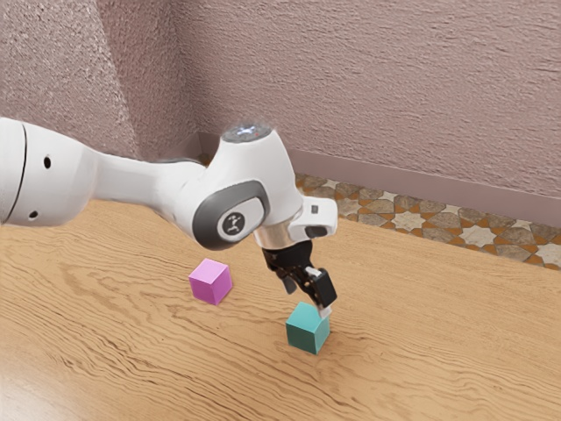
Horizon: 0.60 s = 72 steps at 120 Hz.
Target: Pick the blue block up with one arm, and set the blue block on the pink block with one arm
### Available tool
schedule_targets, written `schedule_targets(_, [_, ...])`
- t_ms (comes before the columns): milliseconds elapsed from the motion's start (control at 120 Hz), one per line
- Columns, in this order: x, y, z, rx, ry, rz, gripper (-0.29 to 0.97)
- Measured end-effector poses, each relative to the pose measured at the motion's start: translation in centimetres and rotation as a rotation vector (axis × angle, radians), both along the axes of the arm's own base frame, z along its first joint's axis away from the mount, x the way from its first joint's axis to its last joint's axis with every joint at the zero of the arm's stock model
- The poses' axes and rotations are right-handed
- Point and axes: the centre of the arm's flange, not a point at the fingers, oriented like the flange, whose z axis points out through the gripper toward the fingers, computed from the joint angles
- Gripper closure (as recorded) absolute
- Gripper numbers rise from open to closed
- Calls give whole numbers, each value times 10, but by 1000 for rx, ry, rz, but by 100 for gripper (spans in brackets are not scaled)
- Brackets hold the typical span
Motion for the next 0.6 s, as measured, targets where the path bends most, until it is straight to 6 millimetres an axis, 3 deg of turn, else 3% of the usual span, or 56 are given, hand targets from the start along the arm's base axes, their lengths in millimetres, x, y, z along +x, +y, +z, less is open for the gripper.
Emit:
schedule_targets(283, [11,15,-36,-10,11,26,0])
schedule_targets(433, [17,30,-41,-12,-8,49,0])
schedule_targets(600, [20,33,-50,-18,-11,52,0])
